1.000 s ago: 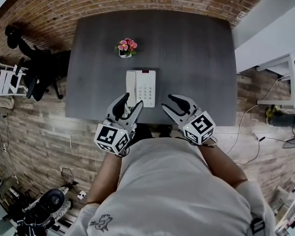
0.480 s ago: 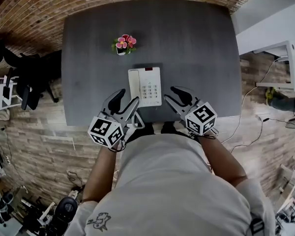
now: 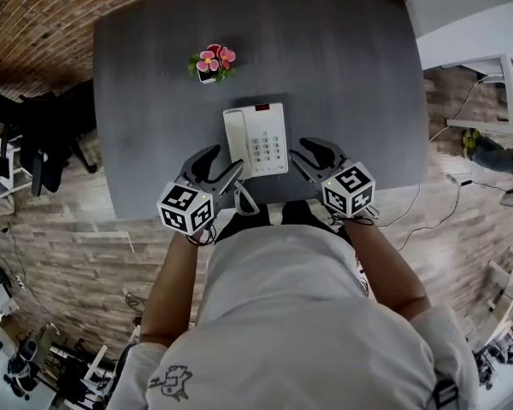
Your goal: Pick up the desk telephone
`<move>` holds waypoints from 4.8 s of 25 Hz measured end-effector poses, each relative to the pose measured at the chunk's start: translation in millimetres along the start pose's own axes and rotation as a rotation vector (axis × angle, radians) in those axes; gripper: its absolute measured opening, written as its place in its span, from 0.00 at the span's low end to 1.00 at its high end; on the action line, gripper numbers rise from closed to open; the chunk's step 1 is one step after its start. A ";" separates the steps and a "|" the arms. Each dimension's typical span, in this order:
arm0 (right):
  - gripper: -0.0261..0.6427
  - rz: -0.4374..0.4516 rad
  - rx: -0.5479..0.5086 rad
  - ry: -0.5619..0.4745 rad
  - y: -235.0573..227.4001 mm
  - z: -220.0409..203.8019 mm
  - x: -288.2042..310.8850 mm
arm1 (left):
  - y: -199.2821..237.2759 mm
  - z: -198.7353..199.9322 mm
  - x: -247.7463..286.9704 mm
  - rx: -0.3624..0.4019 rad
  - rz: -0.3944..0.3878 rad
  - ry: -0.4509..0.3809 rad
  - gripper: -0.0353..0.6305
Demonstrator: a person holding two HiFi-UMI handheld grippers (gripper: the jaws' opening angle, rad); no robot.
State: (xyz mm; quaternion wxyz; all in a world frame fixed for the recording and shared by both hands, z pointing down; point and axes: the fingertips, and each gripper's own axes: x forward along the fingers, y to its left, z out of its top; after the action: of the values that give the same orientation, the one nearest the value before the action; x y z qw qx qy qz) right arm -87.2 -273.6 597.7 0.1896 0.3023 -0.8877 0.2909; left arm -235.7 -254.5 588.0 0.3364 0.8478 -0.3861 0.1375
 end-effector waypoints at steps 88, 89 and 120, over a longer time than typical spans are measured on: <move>0.14 0.243 0.297 0.173 -23.2 -50.4 33.6 | 13.0 -46.5 40.8 -0.325 -0.152 0.082 0.51; 0.14 0.245 0.294 0.165 -21.3 -45.1 30.9 | 10.7 -40.9 38.1 -0.318 -0.150 0.074 0.51; 0.14 0.381 0.138 0.067 -5.1 6.2 -82.6 | -116.1 7.8 2.3 -0.221 0.009 -0.116 0.51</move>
State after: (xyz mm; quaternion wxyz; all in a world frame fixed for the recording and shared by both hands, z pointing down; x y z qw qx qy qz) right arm -23.4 -245.5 552.7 0.1395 0.1315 -0.9000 0.3916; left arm -147.6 -205.9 529.5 0.4043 0.8103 -0.4216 0.0465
